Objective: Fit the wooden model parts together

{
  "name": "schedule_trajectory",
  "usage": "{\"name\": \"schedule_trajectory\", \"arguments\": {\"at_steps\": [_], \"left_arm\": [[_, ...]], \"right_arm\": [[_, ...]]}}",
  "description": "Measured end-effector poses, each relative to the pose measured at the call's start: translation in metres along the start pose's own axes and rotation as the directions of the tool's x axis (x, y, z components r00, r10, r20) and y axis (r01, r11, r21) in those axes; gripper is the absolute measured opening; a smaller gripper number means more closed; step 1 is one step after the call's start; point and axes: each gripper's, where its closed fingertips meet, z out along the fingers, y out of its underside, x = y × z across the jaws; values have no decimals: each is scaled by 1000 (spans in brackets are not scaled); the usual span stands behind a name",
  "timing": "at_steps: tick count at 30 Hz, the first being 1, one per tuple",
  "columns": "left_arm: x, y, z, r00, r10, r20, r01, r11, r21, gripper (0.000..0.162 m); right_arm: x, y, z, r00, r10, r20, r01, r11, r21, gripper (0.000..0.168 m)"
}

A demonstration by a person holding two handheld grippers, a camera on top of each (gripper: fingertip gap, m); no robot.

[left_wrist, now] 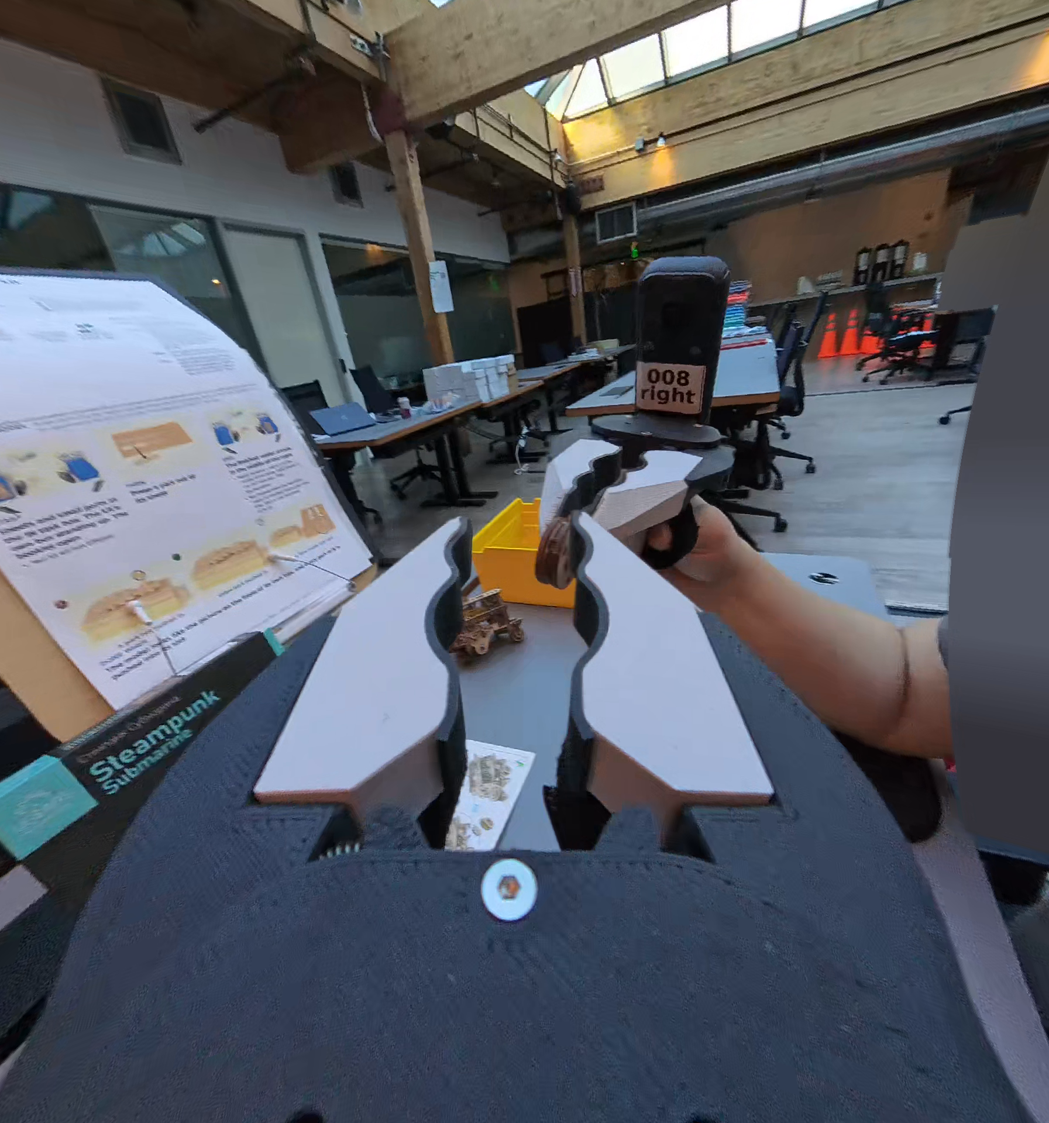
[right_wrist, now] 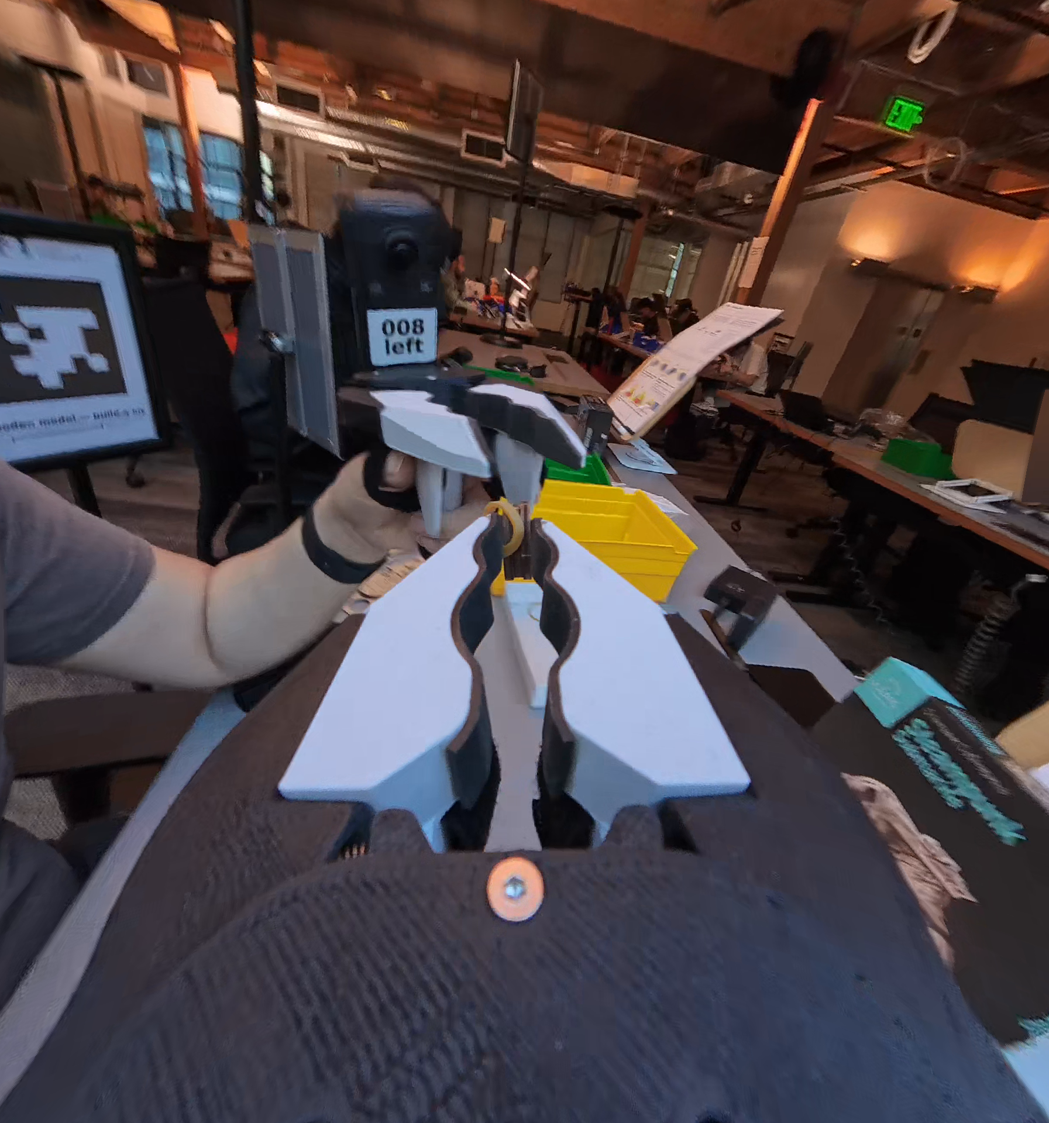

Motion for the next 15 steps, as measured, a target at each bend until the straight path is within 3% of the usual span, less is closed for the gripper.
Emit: {"name": "schedule_trajectory", "arguments": {"at_steps": [2, 4, 8, 15], "left_arm": [[5, 4, 3, 998, -36, -50, 36, 999, -13, 35], [10, 11, 7, 996, -36, -87, 32, 998, -49, 36], [22, 22, 8, 988, 28, -149, -44, 994, -104, 25], [36, 21, 1, 968, 53, -244, -81, 991, -105, 10]], "right_arm": [[-1, 5, 1, 997, -75, -18, 74, 996, -51, 8], [-3, 6, 1, 990, -134, -40, 131, 989, -75, 8], [-6, 12, 2, 974, -220, -46, 212, 966, -147, 8], [-24, 10, 0, 972, -227, 54, 232, 966, -115, 7]]}}
